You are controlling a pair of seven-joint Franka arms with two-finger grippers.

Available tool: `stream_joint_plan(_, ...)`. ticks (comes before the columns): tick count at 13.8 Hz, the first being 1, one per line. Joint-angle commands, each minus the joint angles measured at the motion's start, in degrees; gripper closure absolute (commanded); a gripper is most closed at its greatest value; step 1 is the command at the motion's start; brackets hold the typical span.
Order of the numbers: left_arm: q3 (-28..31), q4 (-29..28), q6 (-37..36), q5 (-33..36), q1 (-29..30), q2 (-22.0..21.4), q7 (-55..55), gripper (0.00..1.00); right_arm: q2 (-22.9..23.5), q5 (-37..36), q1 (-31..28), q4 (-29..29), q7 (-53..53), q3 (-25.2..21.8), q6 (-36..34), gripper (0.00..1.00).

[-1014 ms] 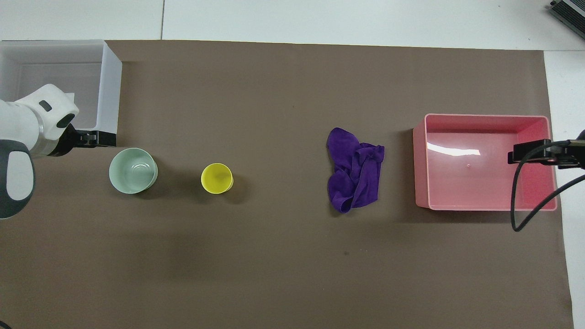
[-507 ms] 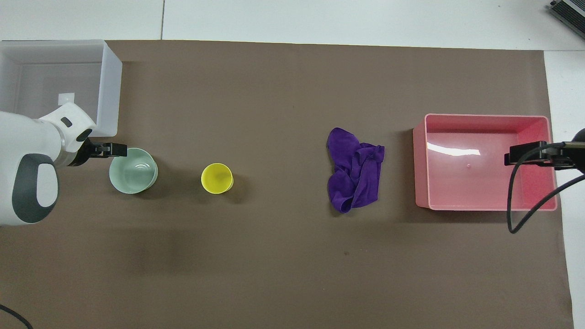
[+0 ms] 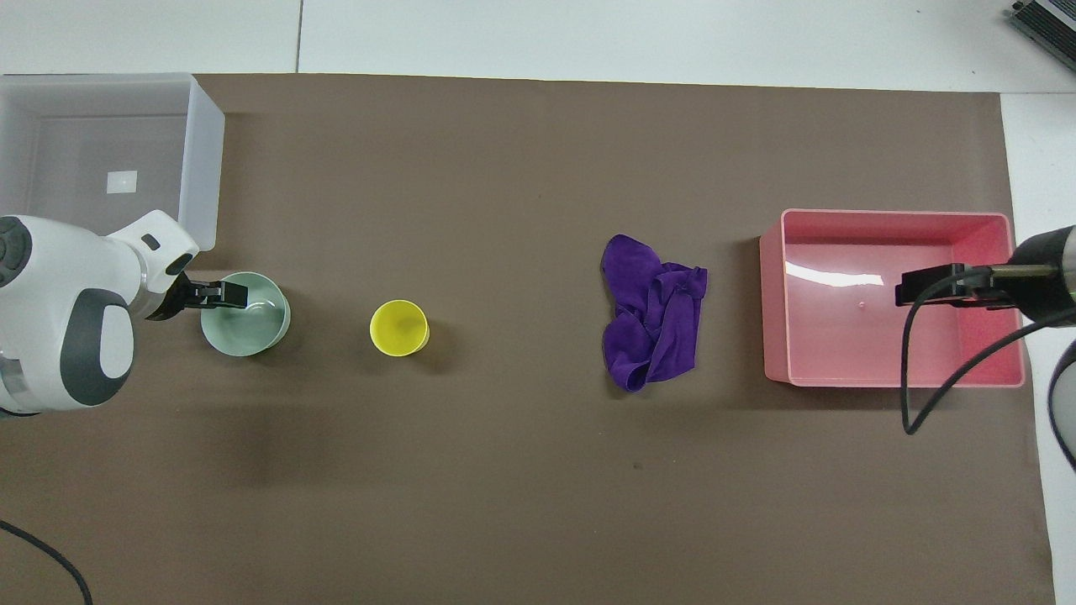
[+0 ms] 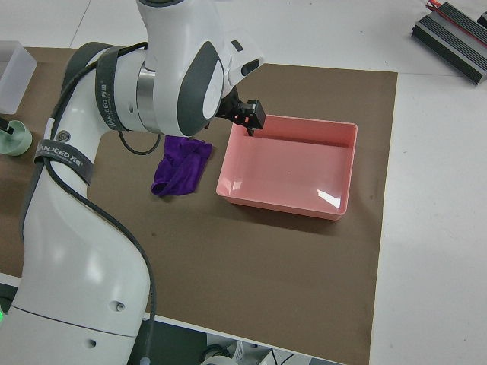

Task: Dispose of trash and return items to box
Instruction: 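Reach the left gripper down to the rim of the green bowl, then carry the green bowl into the white box while the right gripper reaches the cloth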

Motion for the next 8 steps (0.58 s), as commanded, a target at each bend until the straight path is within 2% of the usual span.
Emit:
stream_joint_plan(1,-0.7,-1.8,0.7,-1.1,0.9,-0.9,0.7,0.79,2.6,-0.3,3.4,-1.0,4.8,0.7,5.3,0.0)
stream_joint_plan(2,-0.8,-1.8,0.5,-1.4,1.0,-1.0,0.7,1.0,4.6,-0.3,4.8,-0.8,5.8,0.6,8.7,0.0)
stream_joint_plan(6,-0.9,-0.9,-0.8,-3.5,0.5,-1.4,0.6,1.0,13.6,-3.4,12.9,-0.1,13.6,0.7,18.9,0.0)
stream_joint_plan(8,-0.9,2.4,-3.9,-3.5,0.3,-1.9,0.6,1.0,16.9,-3.9,15.3,-0.8,15.0,0.7,22.2,0.0)
